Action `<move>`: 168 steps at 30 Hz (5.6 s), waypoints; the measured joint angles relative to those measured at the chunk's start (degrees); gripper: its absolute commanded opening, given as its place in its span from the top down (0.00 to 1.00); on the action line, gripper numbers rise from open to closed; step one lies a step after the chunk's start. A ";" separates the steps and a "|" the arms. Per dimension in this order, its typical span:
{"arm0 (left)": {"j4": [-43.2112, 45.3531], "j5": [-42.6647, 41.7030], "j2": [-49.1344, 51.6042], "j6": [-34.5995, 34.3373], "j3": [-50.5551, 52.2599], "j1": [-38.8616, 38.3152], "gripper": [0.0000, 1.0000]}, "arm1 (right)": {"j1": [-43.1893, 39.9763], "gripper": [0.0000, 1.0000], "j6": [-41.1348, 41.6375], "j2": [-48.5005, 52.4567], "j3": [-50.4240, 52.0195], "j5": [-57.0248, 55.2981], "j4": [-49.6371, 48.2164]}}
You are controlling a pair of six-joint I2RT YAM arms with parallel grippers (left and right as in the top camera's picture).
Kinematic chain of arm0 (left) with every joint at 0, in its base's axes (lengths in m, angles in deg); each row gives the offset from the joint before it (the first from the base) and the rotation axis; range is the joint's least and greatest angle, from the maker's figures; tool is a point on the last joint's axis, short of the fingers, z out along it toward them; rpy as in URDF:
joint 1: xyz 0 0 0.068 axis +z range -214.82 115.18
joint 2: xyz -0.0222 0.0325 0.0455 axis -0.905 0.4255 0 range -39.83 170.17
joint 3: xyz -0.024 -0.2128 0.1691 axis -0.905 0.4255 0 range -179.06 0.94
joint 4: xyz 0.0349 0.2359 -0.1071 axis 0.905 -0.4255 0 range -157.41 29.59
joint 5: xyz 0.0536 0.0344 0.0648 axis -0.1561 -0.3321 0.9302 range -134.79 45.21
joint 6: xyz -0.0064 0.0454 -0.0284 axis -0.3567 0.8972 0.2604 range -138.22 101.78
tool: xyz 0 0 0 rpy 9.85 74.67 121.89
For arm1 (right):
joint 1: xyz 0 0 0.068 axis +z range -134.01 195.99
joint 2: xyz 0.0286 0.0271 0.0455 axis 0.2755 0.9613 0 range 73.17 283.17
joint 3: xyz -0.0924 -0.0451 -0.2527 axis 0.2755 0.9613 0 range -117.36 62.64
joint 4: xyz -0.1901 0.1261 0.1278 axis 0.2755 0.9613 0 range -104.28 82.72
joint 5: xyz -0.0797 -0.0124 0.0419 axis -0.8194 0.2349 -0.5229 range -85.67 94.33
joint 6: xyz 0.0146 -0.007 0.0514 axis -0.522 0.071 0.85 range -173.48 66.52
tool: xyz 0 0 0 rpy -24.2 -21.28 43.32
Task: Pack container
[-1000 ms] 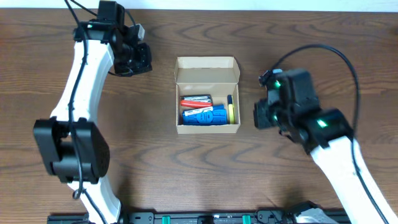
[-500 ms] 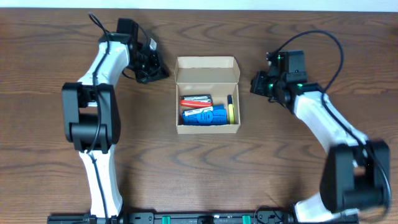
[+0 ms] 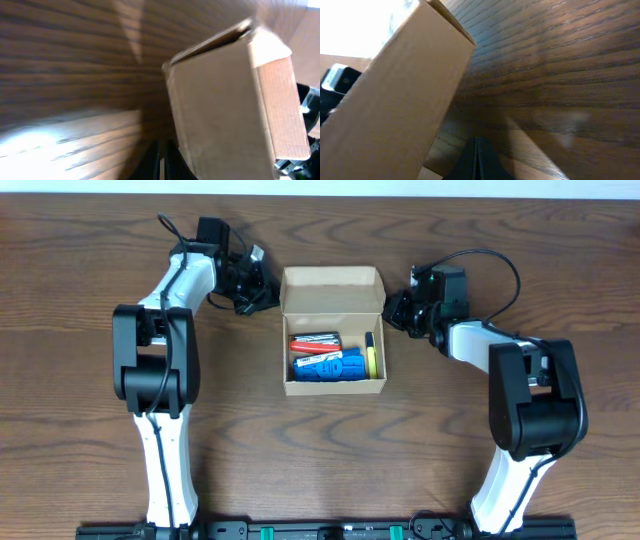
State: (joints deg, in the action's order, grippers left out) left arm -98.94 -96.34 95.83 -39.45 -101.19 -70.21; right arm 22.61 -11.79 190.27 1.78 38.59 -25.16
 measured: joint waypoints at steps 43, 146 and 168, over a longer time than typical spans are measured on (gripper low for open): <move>-7.39 -7.74 -16.50 13.97 -0.02 1.09 0.95 | -3.80 0.99 6.23 0.37 0.11 31.71 -29.24; -10.38 22.25 -44.89 22.23 36.76 -13.27 0.94 | 8.17 0.99 -25.44 -36.72 8.31 -5.29 47.50; -19.12 33.62 -85.77 17.31 42.27 -23.43 0.94 | 8.31 0.99 -26.47 -91.78 7.37 -20.39 81.00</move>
State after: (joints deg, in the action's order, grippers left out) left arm -118.06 -62.72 10.06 -22.14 -58.92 -93.64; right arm 30.91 -38.26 98.49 9.14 18.20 55.85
